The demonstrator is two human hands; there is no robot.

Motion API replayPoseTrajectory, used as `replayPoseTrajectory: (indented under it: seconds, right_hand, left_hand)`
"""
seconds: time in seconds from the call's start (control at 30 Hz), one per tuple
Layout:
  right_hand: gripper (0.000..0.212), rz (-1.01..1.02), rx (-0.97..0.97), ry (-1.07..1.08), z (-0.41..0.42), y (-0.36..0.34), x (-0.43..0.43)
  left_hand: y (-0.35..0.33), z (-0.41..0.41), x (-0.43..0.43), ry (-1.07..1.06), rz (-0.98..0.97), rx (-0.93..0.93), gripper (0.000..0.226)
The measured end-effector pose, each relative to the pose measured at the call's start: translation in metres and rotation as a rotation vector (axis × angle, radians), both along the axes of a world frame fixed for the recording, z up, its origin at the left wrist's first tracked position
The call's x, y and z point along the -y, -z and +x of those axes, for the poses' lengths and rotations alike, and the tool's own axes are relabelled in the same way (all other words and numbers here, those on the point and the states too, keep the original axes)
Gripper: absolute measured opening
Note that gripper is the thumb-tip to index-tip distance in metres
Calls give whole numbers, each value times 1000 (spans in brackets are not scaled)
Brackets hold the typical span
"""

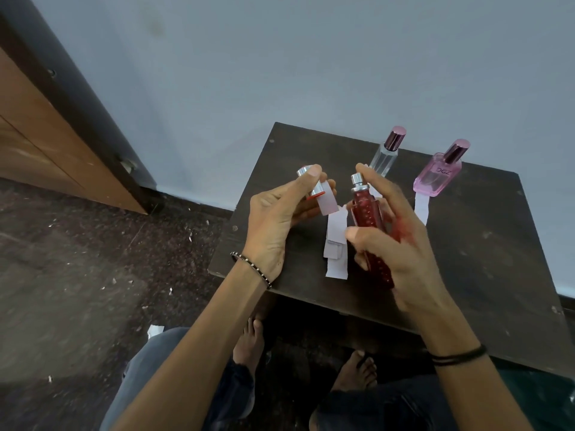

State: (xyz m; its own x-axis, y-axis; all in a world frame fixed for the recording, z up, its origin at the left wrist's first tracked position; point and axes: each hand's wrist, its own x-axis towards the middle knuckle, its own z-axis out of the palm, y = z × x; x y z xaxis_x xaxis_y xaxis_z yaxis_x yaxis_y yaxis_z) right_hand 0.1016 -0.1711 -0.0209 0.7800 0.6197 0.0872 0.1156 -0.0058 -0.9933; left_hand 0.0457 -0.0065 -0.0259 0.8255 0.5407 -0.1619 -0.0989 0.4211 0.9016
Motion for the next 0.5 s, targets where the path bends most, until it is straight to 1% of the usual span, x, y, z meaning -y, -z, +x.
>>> replayPoseTrajectory:
  seconds: [0.1,0.17,0.3,0.5]
  right_hand:
    - [78,-315,340,116,-4,3,-2]
    - [80,-452,497,197,-8,6,-6]
    - [81,-563,636,247,-14,9,-11]
    - [79,-628,710,268,-16,9,-16]
  left_hand:
    - [-1,0,0,18,-27,-5,34]
    - [0,0,0,31,-34,-10,34]
    - [0,0,1,72,-33,-17,33]
    - [0,0,-1,128,-72,-26,27]
